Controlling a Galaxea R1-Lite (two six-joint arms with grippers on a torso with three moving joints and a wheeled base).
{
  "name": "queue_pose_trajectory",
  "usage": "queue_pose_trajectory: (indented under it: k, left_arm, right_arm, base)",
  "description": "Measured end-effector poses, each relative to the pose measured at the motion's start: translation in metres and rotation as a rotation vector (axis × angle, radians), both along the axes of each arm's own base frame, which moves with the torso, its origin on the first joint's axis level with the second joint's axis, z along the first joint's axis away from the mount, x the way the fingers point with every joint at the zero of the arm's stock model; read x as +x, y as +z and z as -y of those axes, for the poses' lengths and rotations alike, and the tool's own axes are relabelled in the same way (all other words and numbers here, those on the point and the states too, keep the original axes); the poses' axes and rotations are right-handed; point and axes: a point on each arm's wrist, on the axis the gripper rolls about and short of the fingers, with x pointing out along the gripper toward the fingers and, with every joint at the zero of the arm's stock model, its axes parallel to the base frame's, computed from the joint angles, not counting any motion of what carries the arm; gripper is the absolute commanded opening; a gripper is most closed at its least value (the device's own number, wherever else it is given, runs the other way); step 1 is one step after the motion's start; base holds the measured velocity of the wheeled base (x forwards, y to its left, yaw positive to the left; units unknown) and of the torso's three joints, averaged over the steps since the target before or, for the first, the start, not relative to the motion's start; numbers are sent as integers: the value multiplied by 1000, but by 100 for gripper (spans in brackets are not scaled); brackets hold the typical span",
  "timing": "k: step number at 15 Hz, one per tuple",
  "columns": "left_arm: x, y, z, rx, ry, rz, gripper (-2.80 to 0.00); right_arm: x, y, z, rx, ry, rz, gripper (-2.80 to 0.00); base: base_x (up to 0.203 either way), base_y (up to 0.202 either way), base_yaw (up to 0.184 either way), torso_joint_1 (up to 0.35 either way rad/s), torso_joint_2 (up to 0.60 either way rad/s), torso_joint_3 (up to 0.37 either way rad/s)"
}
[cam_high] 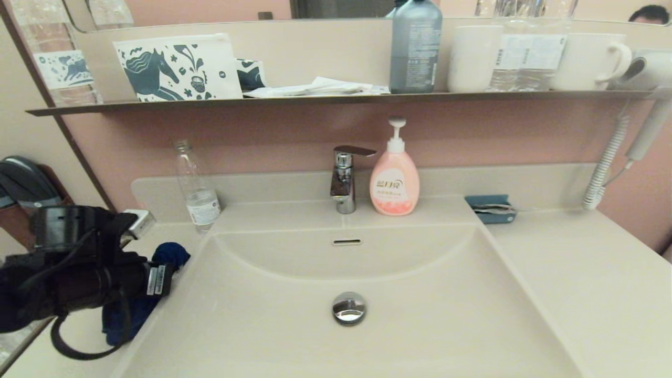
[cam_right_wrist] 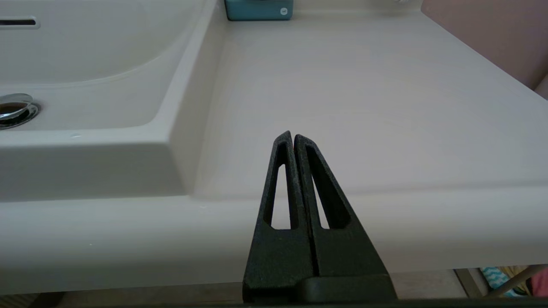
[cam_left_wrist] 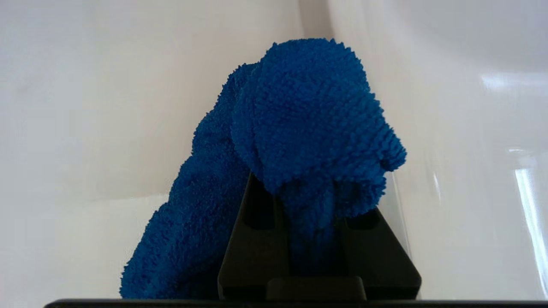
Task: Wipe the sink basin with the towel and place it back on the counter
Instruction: Wipe the sink
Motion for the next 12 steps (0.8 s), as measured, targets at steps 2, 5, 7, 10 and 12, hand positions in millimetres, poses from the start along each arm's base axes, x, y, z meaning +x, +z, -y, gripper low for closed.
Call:
queue_pose_trajectory:
  k: [2, 5, 7, 10, 12]
  left_arm:
    - [21, 2, 4, -27, 14, 5, -280]
    - [52, -1, 11, -36, 17, 9, -280]
    - [71, -3, 12, -36, 12, 19, -280]
    - [97, -3, 11, -39, 4, 44, -280]
    - [109, -6, 7, -40, 11, 51, -280]
  right_arm:
    - [0, 0, 0, 0, 0, 0, -280]
    - [0, 0, 0, 0, 0, 0, -280]
    - [0, 0, 0, 0, 0, 0, -280]
    - [0, 0, 0, 0, 0, 0, -280]
    - [0, 0, 0, 0, 0, 0, -280]
  base:
    - [0, 0, 0, 0, 0, 0]
    - [0, 0, 0, 0, 0, 0]
    - [0, 0, 0, 0, 0, 0]
    - [0, 0, 0, 0, 0, 0]
    - [0, 0, 0, 0, 0, 0]
